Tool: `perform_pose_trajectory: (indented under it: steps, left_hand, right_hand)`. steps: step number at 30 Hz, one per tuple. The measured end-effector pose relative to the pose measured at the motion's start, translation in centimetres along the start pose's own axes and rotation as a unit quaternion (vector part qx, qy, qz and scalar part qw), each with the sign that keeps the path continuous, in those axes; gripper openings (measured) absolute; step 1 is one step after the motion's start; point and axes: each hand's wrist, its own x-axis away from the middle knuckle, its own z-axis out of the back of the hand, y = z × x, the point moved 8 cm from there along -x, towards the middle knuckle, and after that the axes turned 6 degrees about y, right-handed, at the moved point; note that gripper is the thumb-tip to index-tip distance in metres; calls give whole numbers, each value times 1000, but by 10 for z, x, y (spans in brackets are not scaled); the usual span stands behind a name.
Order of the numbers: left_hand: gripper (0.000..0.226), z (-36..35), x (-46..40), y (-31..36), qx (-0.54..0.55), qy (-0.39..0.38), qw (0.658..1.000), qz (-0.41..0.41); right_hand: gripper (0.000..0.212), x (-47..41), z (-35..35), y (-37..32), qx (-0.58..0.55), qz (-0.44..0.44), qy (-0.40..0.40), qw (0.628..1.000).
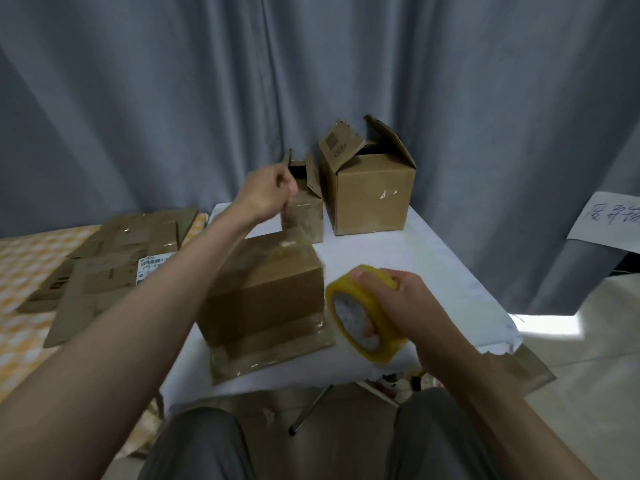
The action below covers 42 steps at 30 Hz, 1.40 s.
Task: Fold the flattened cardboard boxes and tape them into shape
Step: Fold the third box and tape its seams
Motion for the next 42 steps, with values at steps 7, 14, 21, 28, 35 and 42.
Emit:
perform_pose_trajectory:
  steps: [7,14,21,28,35,42]
  left_hand:
    - [17,-30,-3,-22,-63,-38,995,-61]
    - [12,-39,-3,-32,-74,-27,994,-73]
    - [10,-56,-9,-43,-136,-34,986,-90]
    - [21,-70,-8,-61,-167,-74,981,-73]
    - [45,-39,16,-31,-220,6,971,-96]
    - [65,-60,121,-7,-208,7,968,-137]
  right_hand:
    - [36,3,-20,21,-39,-19,43,998]
    - [33,1,-32,21,-69,-18,46,996]
    - [31,1,-40,27,-63,-27,47,997]
    - [28,1,-43,33,-64,-31,58,996]
    - [28,5,-46,32,-71,-25,45,996]
    - [38,-3,-46,40,-33,-12,66,997]
